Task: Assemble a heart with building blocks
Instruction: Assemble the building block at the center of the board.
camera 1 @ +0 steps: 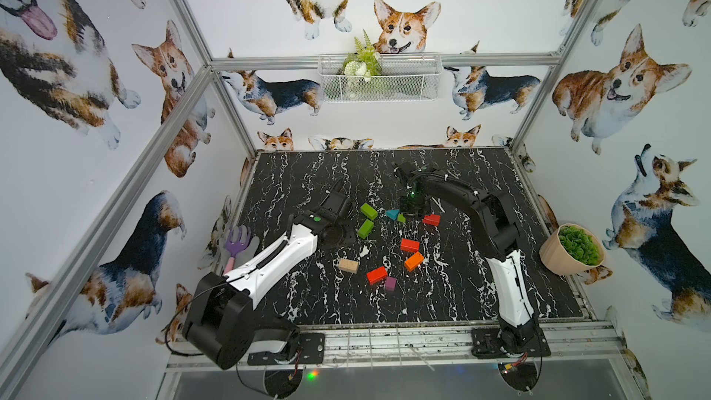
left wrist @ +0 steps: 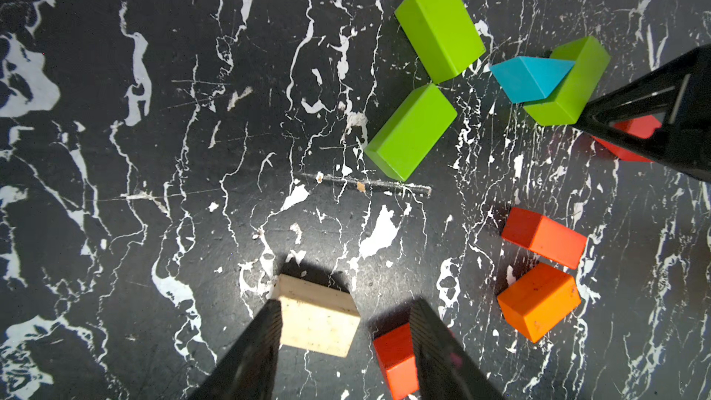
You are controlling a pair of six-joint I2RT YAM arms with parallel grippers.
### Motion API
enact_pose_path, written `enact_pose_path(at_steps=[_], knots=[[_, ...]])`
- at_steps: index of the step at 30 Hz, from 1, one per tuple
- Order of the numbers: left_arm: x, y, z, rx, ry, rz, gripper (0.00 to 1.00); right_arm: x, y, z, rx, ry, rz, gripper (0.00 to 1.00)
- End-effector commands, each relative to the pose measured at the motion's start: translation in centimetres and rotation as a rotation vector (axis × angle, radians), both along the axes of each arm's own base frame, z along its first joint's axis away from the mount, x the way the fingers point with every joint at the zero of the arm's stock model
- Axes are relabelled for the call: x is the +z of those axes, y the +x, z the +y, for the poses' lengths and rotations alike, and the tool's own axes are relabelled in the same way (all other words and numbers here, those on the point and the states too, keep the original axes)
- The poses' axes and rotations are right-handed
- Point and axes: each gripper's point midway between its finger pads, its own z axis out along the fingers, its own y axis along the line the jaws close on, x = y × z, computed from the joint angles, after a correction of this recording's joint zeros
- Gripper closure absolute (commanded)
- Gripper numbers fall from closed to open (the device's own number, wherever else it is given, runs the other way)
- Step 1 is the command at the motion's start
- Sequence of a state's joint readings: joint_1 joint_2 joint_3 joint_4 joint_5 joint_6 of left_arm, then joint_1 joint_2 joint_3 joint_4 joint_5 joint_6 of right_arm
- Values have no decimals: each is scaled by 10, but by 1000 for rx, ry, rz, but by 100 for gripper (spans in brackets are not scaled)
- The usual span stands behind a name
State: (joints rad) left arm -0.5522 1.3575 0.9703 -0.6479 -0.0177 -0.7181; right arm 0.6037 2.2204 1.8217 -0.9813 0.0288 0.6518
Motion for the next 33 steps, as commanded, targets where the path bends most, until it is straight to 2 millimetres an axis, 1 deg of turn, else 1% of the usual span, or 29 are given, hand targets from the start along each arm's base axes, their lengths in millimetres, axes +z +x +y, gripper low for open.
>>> enact_pose_path(at_steps=[1,5,6,7,8,10,11,12,15,19,25,33], knots=[[2,0,4,13,11,-3,43,1,-4,0,6,-15,11,75],[1,0,4,13,13,-1,43,5,-8,-4,1,-35,8,74],[0,0,4,13,12,0,43,6,-10,-5,-4,-37,5,71],[0,0,3,13,12,1,43,8,-11,-6,-7,-39,3,65],[0,0,3,13,12,0,43,11,-13,-7,-6,-44,-2,55],[0,0,3,12,13,0,43,14,-15,-7,3,-51,-17,43],[0,0,3,12,12,-2,43,17,-18,-4,18,-55,-25,40],[0,0,3,12,12,-2,43,18,-20,-2,32,-57,-30,39],[0,1,3,11,13,-3,43,18,-24,6,68,-64,-36,40],[0,2,3,10,17,-1,43,8,-24,8,77,-80,-15,44],[0,0,5,10,25,-1,43,2,-15,11,87,-95,-28,43],[0,1,5,11,24,1,43,2,-8,10,91,-117,-29,46]])
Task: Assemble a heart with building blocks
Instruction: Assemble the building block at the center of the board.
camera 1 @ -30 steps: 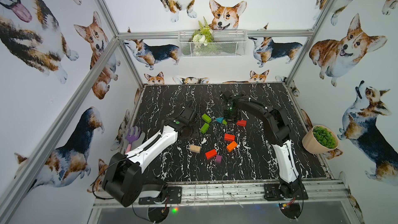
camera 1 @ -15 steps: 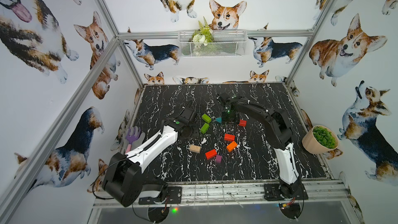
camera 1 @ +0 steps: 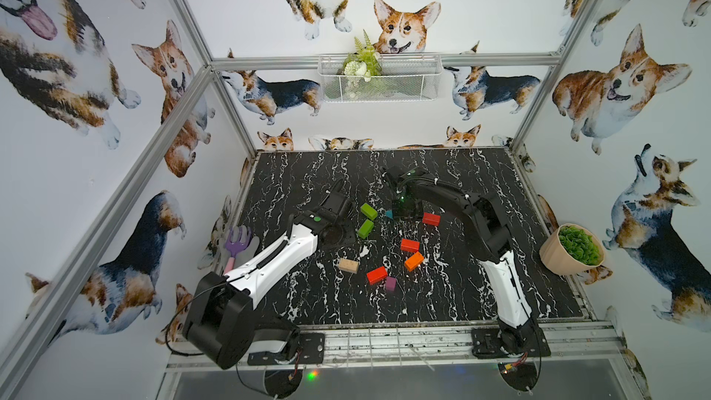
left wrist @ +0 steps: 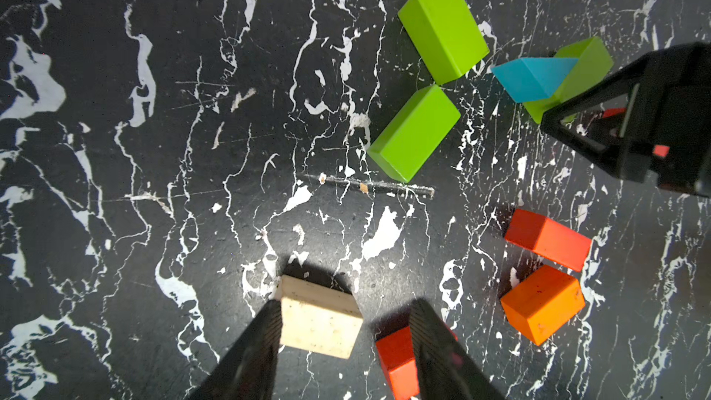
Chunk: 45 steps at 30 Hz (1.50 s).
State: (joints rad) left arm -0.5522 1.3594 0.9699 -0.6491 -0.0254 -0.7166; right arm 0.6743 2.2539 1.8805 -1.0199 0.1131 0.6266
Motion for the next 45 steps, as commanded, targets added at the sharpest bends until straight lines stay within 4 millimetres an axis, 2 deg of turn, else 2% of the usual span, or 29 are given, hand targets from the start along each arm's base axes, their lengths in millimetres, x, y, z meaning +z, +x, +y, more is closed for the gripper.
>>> enact_pose_path(at_steps=[1,10,14,16,20,21,27,31,36,45], knots=[[1,1,3,9,16,2,43,0,-1,-9,1,-41,9,46],[2,4,3,4,26,-2,40,0,1,-9,2,-38,8,46],[-3,15,1,6,35,7,35,16,-3,-7,19,-18,-13,47],[-6,27,-3,8,41,11,33,30,-9,-11,28,-14,-38,47],[-9,58,-13,32,39,20,32,60,-31,-31,8,11,-83,47],[-8,68,-18,37,27,20,32,62,-39,-37,-2,17,-84,47],[-35,104,-39,84,19,87,31,72,-78,-58,-43,77,-87,47],[-48,111,-48,117,-10,127,33,75,-92,-68,-54,87,-91,47],[-45,133,-37,139,29,81,30,77,-98,-70,-50,104,-88,47],[-70,140,-50,158,36,153,32,80,-105,-74,-55,122,-93,47]])
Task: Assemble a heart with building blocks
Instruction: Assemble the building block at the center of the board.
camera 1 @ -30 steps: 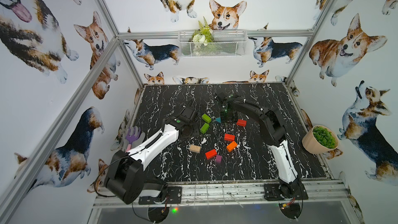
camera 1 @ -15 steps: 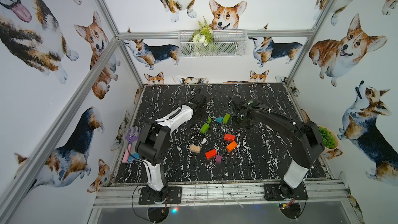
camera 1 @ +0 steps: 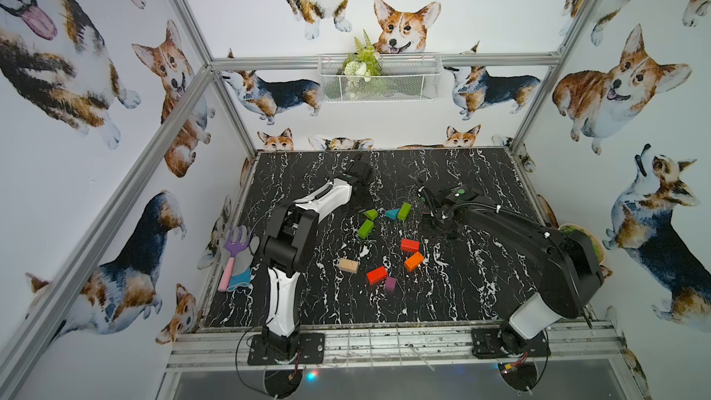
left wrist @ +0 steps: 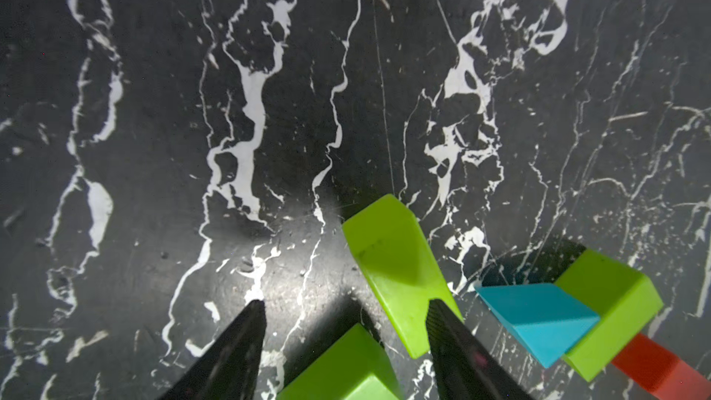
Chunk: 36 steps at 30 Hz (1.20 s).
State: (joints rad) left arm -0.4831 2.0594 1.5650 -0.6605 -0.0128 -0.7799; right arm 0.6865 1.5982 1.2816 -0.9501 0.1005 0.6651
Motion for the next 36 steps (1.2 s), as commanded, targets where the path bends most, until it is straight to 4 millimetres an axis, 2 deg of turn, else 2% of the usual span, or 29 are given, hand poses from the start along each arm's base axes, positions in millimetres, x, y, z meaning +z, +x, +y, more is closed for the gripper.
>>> enact_pose_path(at_steps=[1,5,11,20,27,33,36], knots=[[-9,1,-1,38,4,38,32,2,-3,1,-28,30,-1,47],[-4,10,-6,43,-1,15,33,1,-10,4,-13,40,7,48],[-9,16,-9,44,15,28,34,-2,-17,3,-12,42,14,48],[-25,9,-10,75,37,77,50,12,-21,-5,-15,45,-20,49],[-16,-1,-36,69,-36,71,71,18,-24,-9,-19,57,-42,49],[-4,-5,-57,92,-83,60,74,16,-27,-11,-22,60,-41,49],[1,-5,-57,114,-52,48,74,14,-29,-12,-20,63,-39,49]])
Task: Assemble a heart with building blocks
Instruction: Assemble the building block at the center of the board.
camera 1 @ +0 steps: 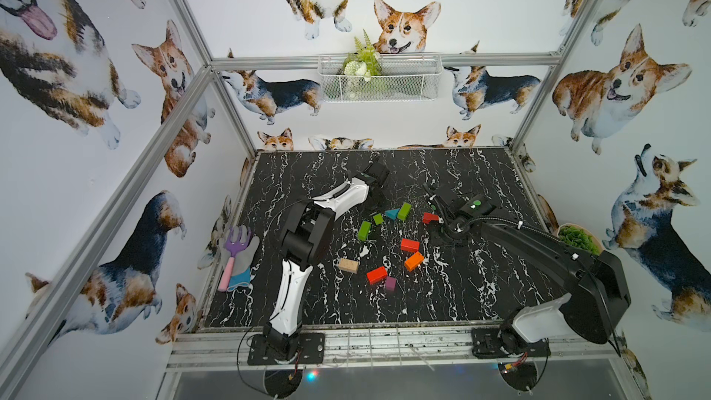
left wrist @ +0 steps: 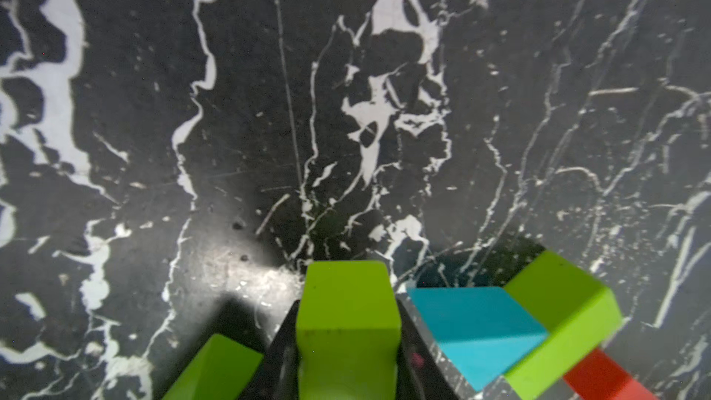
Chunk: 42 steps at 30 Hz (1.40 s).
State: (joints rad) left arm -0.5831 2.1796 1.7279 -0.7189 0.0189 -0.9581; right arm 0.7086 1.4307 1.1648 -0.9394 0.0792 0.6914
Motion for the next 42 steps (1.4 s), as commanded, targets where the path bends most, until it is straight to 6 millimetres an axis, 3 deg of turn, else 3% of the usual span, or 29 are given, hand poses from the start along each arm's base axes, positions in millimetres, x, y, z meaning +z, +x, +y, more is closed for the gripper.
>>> enact_pose_path(at_steps=[1,8,12,15,21,26,29,34,37,40,42], knots=[[7,-2,4,70,25,-4,73,1,-1,-3,-23,2,-8,49],[-4,-7,-3,120,-17,14,63,2,-5,-9,-23,-4,-18,49],[-5,-7,-4,129,-21,8,48,3,-7,-10,-20,1,-20,49],[-7,-7,-9,122,-40,13,44,3,-8,-12,-24,-1,-22,49],[13,-14,11,149,5,-34,40,5,-10,-12,-27,10,-26,49],[24,-39,32,160,17,-39,41,7,-11,-11,-32,25,-29,49],[28,-51,35,156,-19,-49,54,5,-10,-9,-32,28,-27,49],[23,-76,11,100,-86,-19,76,-2,-10,-6,-30,22,-1,50],[14,-85,-1,77,-98,-3,81,-2,-8,-5,-33,23,-4,50],[2,-92,-9,71,-107,31,82,-1,-7,-5,-34,24,-7,50],[-2,-93,-13,64,-122,33,70,-1,-8,-6,-35,22,-7,50]])
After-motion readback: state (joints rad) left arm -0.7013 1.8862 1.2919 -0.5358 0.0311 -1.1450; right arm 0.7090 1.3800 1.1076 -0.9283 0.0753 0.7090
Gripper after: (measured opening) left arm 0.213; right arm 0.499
